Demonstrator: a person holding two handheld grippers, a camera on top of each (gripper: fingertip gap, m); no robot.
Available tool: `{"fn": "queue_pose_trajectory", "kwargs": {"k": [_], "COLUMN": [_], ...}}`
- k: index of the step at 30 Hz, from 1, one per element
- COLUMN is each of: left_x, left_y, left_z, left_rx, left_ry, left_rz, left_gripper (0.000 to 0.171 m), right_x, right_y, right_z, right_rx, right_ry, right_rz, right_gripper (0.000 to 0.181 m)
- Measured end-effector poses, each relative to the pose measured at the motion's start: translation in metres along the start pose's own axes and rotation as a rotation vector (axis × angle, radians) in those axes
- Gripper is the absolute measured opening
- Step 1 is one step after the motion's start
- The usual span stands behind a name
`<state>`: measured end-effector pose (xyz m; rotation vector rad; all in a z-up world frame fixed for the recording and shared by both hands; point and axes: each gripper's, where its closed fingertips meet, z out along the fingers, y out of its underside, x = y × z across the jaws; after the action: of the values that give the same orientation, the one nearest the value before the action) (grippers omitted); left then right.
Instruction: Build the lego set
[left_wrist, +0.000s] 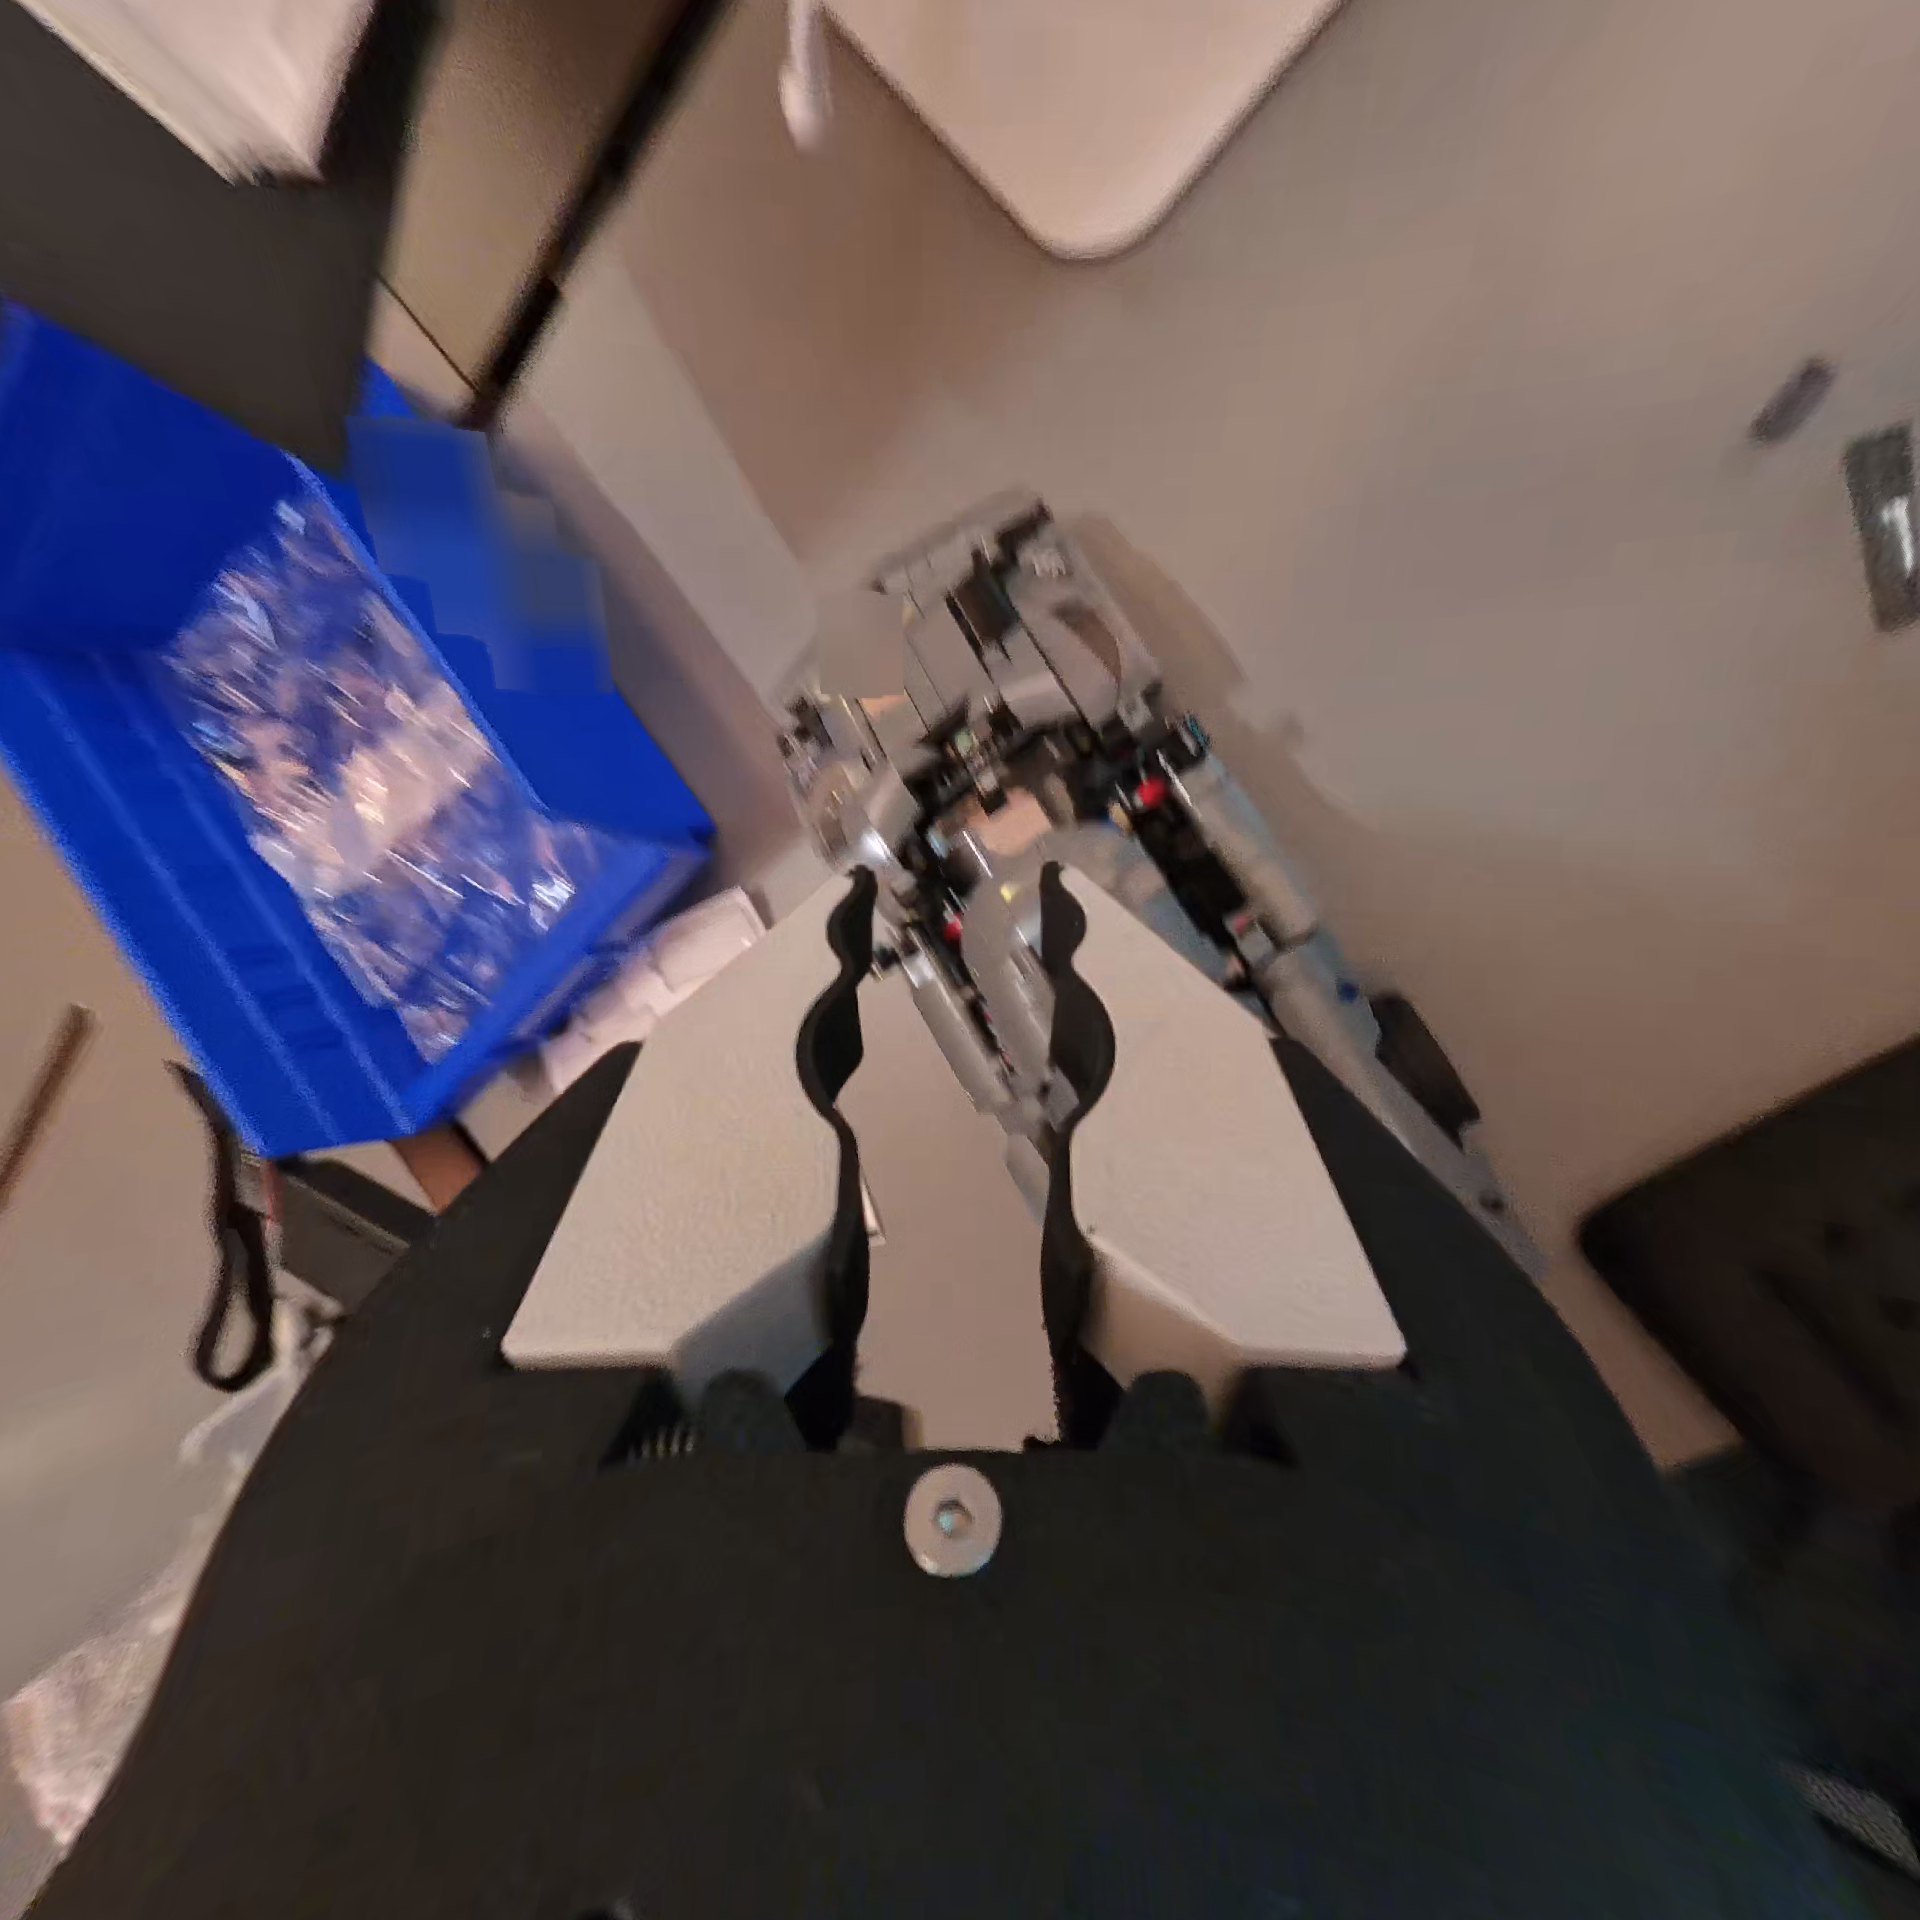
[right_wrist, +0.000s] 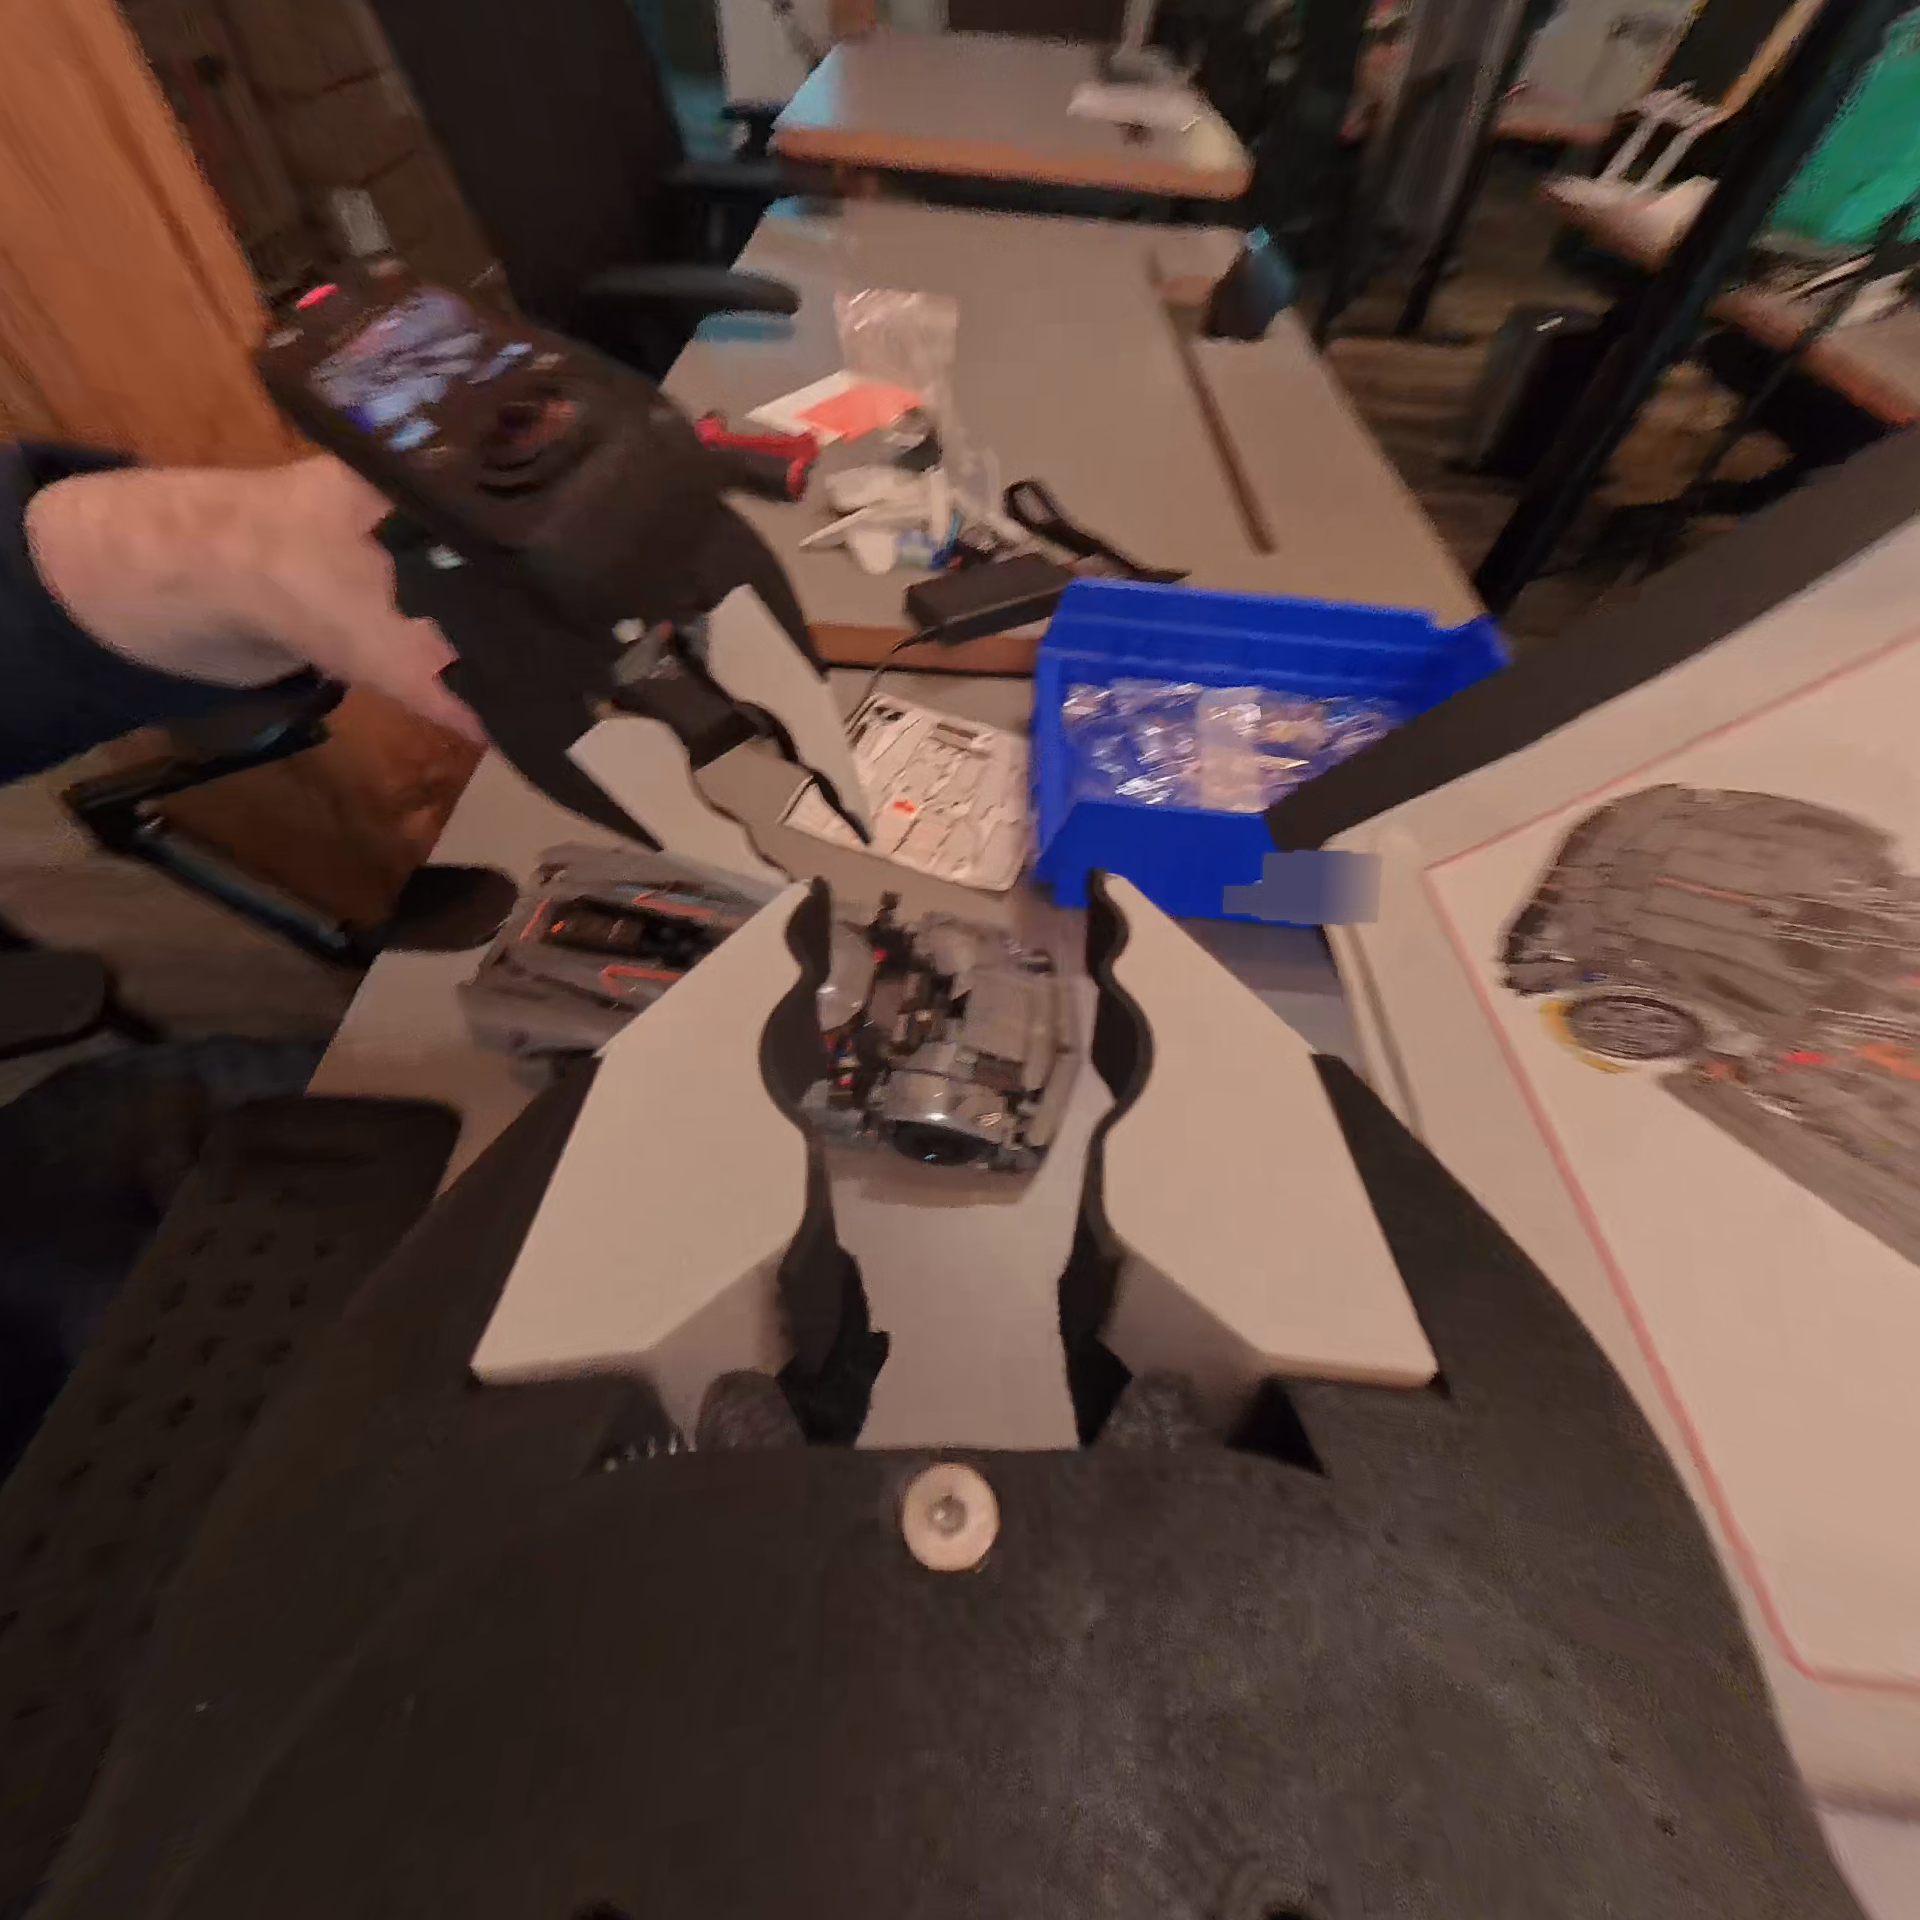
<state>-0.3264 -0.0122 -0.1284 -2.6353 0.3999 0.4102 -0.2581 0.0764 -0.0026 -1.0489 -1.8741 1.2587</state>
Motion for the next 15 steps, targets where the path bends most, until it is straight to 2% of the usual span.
{"fn": "queue_pose_trajectory", "kwargs": {"k": [3,6,8,10,12,15], "left_x": [-0.008,-0.008,-0.008,-0.005,-0.008,0.000], "left_y": [-0.042,-0.087,-0.116,-0.147,-0.173,-0.205], "left_z": [-0.015,-0.022,-0.027,-0.033,-0.036,-0.028], "left_rx": [0.116,0.217,0.285,0.387,0.481,0.578], "left_ry": [-0.096,-0.121,-0.133,-0.105,-0.117,-0.081], "left_rz": [0.032,0.056,0.063,0.031,0.003,-0.042], "left_gripper": [0.030,0.030,0.030,0.033,0.035,0.036], "right_x": [0.039,0.074,0.102,0.131,0.152,0.164], "right_y": [-0.017,-0.038,-0.042,-0.028,-0.002,0.034], "right_z": [-0.031,-0.082,-0.129,-0.184,-0.237,-0.284], "right_rx": [0.071,0.133,0.170,0.200,0.263,0.456], "right_ry": [0.194,0.350,0.499,0.672,0.799,0.811], "right_rz": [-0.026,0.003,0.014,0.039,0.120,0.267], "right_gripper": [0.079,0.091,0.094,0.100,0.100,0.102]}}
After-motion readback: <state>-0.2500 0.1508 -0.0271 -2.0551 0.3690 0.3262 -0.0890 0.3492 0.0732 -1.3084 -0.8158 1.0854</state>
